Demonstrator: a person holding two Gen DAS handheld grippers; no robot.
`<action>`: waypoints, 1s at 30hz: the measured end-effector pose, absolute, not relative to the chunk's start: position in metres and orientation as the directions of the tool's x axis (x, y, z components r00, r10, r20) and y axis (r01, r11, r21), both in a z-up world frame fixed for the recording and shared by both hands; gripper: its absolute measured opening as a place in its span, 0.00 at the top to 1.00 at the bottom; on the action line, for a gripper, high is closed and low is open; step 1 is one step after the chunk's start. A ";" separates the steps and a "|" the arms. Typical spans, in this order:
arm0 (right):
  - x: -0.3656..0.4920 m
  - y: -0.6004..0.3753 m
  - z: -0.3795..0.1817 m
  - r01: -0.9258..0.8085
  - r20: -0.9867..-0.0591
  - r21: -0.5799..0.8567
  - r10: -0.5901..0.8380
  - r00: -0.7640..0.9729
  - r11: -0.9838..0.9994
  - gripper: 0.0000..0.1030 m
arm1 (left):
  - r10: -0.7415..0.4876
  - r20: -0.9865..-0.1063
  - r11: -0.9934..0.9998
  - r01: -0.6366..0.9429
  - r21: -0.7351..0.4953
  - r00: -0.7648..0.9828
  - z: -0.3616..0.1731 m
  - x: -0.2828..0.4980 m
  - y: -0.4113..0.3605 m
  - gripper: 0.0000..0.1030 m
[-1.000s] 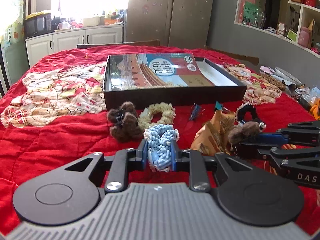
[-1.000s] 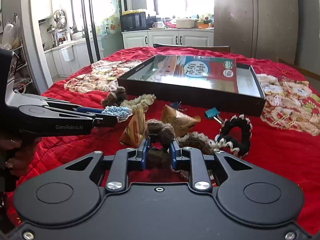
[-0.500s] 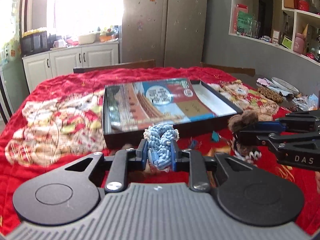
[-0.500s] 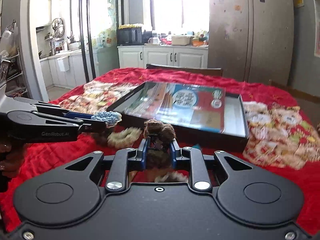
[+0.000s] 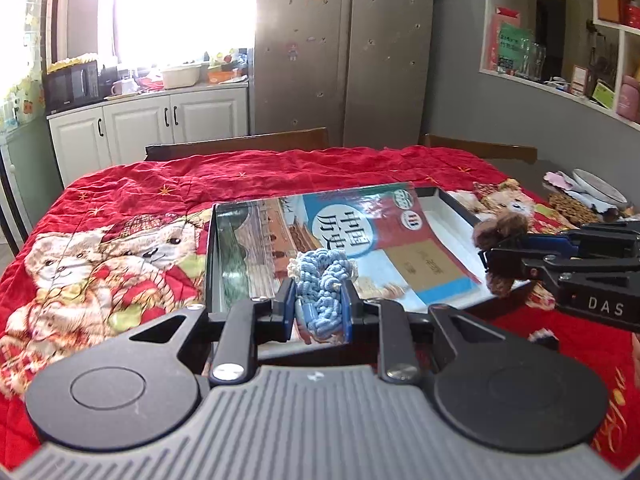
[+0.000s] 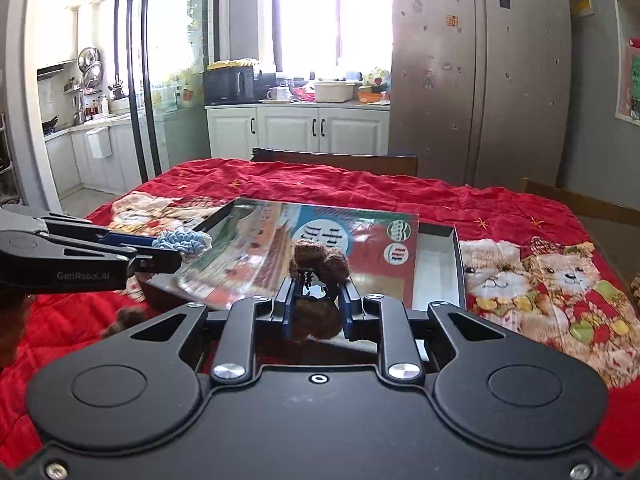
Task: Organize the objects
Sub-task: 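Carry the blue ring and brown fuzzy piece over the black box with both tools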
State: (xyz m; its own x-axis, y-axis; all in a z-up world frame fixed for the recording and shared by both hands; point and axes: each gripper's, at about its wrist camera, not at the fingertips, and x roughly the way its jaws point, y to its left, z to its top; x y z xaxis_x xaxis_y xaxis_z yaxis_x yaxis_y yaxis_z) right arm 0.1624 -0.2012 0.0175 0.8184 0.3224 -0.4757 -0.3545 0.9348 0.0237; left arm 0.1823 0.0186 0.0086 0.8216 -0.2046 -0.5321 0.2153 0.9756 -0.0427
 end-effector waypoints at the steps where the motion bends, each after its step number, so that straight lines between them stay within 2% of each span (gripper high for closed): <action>1: 0.170 -0.200 0.016 -0.353 -0.480 0.025 0.321 0.817 0.935 0.79 | -0.200 -0.533 0.977 0.210 -0.044 0.822 0.007 0.190 0.017 0.75; 11: 0.233 -0.177 -0.012 -0.314 -0.506 0.008 0.274 0.818 0.950 0.79 | -0.154 -0.549 0.987 0.154 -0.046 0.821 -0.012 0.246 0.006 0.75; 30: 0.293 -0.170 -0.035 -0.272 -0.544 0.015 0.236 0.805 0.962 0.79 | -0.132 -0.580 0.991 0.120 -0.059 0.804 -0.034 0.286 0.007 0.74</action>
